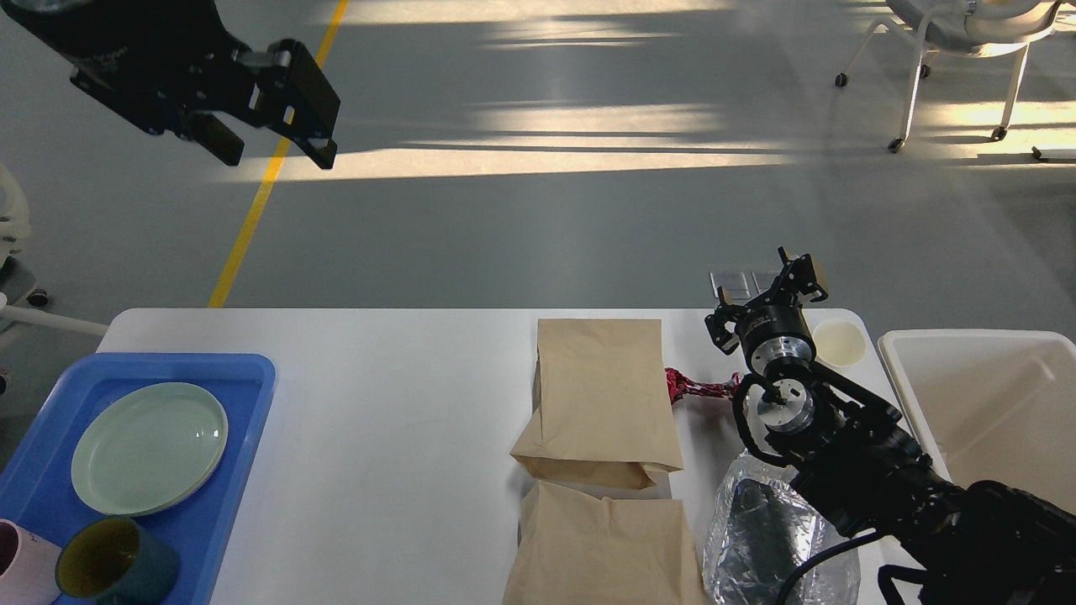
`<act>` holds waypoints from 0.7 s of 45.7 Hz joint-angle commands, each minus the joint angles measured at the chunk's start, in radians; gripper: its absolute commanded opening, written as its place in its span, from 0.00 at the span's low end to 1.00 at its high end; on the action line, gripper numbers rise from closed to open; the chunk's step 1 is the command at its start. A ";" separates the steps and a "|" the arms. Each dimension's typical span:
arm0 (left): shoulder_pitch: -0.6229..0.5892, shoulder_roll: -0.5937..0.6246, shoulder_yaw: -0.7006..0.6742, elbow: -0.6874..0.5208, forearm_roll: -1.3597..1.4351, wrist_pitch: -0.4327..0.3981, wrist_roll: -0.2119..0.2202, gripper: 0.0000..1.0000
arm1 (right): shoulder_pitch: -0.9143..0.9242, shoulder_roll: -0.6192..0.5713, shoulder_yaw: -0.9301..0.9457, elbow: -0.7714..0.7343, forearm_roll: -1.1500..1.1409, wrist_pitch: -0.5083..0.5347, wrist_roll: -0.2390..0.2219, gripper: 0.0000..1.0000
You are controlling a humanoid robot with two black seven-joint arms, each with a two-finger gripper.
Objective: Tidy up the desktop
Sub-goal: 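Open the left gripper and raise the left arm away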
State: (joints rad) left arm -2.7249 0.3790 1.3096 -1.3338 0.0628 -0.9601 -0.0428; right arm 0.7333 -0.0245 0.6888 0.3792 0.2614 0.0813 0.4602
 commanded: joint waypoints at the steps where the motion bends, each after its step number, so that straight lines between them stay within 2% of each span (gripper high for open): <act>1: -0.136 0.006 -0.020 0.002 -0.001 0.000 -0.002 0.78 | 0.000 0.000 0.000 0.000 0.001 0.000 0.000 1.00; 9: -0.240 0.014 -0.089 0.005 -0.001 0.000 -0.014 0.79 | 0.000 0.000 0.000 0.001 0.001 0.000 0.000 1.00; 18: -0.242 0.015 -0.139 0.051 -0.027 0.000 -0.014 0.78 | 0.000 0.000 0.000 0.001 0.001 0.000 0.000 1.00; 32: -0.040 0.027 -0.136 0.196 -0.093 0.000 -0.012 0.78 | 0.000 0.000 0.000 0.001 -0.001 0.000 0.000 1.00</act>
State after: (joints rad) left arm -2.8403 0.3950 1.1704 -1.1749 0.0015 -0.9601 -0.0562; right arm 0.7335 -0.0245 0.6887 0.3805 0.2614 0.0813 0.4602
